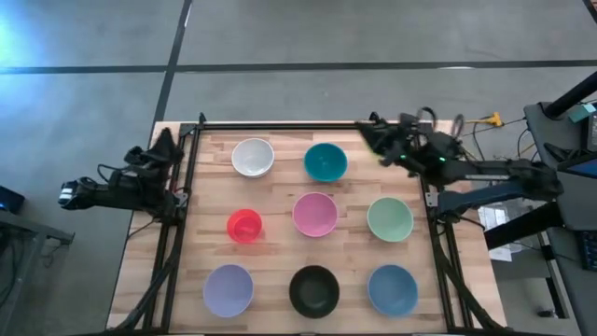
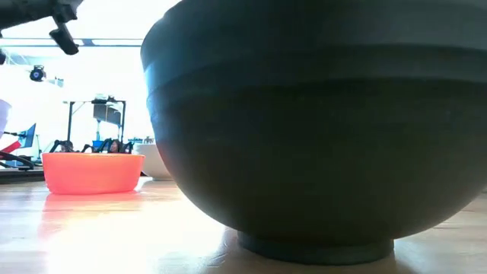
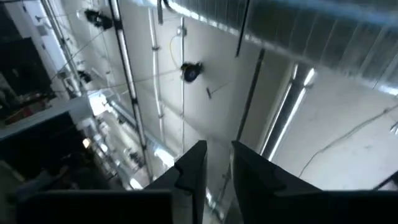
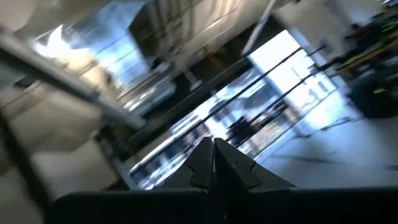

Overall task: Nest bowls inside each other
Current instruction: Stack the light green bowl on the pink bowl

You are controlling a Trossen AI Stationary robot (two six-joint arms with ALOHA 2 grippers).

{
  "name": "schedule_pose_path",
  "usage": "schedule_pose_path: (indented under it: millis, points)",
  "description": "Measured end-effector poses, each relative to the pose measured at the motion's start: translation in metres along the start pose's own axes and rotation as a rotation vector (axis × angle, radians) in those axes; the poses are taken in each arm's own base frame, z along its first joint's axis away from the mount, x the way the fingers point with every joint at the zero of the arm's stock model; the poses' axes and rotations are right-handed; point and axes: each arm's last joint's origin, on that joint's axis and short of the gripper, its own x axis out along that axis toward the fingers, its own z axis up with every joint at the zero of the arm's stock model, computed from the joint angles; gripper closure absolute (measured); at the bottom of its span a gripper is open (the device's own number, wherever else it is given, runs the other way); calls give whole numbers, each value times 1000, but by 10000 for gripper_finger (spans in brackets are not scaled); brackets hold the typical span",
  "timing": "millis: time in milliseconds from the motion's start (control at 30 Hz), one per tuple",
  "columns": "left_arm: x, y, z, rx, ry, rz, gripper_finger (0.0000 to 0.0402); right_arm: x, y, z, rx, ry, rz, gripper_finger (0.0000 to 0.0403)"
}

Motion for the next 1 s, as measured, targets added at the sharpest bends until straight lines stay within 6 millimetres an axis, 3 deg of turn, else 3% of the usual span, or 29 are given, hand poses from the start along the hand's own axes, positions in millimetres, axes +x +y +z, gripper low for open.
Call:
schedule_pose_path:
  millis: [133, 267, 433, 533, 733, 900, 1000]
  points:
    - [28, -18, -23, 160, 227, 23, 346, 37, 1, -13, -72, 165, 94, 394]
    - [64, -42, -45, 385, 481, 106, 346, 53, -6, -16, -313, 475, -124, 394]
    - [109, -80, -49, 676, 741, 155, 346, 33, -12, 1, -746, 957, -696, 394]
    - [126, -93, -53, 824, 916, 210, 346, 15, -14, 14, -885, 1149, -878, 394]
    - [140, -97, -66, 1046, 1192, 316, 346, -20, -29, 17, -679, 1282, -1018, 394]
    - [134, -91, -71, 1053, 1289, 395, 346, -57, -46, -5, -483, 1399, -1042, 394]
    - [125, -85, -69, 1010, 1348, 428, 346, -78, -53, -20, -326, 1435, -964, 394]
